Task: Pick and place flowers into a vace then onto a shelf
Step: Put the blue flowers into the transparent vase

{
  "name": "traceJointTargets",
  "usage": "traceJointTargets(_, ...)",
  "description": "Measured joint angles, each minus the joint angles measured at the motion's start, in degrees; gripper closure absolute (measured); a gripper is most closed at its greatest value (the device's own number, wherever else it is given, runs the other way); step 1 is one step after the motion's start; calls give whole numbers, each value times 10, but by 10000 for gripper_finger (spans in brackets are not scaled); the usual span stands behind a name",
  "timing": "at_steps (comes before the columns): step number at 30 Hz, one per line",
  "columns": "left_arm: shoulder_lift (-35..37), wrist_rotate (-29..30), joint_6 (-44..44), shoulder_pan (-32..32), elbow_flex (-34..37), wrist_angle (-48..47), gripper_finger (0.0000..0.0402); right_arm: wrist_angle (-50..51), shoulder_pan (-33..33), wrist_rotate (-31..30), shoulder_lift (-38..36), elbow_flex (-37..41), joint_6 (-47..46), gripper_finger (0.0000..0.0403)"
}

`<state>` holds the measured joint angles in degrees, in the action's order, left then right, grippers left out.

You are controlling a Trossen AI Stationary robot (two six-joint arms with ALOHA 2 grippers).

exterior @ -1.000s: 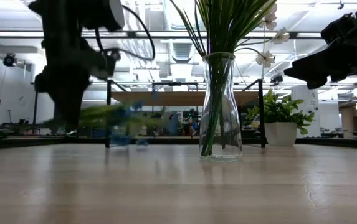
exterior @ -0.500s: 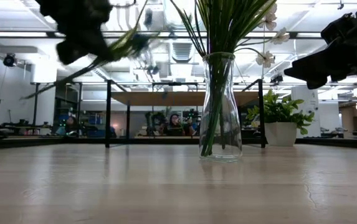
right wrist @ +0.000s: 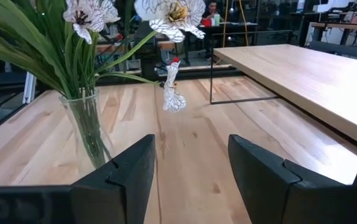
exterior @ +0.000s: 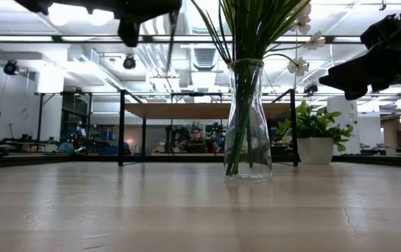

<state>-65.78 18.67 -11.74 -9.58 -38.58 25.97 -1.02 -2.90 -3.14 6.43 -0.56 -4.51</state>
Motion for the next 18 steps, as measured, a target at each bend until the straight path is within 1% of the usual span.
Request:
traceJointTargets(5, -51, -17, 36, 0, 20, 153, 401, -4, 0, 0, 1, 0, 0, 209)
traceJointTargets(8, -86, -20, 76, 0, 20, 236, 401, -5, 0, 0, 1, 0, 0, 209)
traceJointTargets(12, -137, -67, 96, 2, 16, 341, 402, -5, 0, 0, 0, 0, 0, 209)
traceJointTargets(14, -159, -81, 95, 3, 9, 362, 402, -6, 0, 0, 0, 0, 0, 209)
traceJointTargets(18, -181, -92, 92, 3, -3, 366, 402, -6, 0, 0, 0, 0, 0, 209)
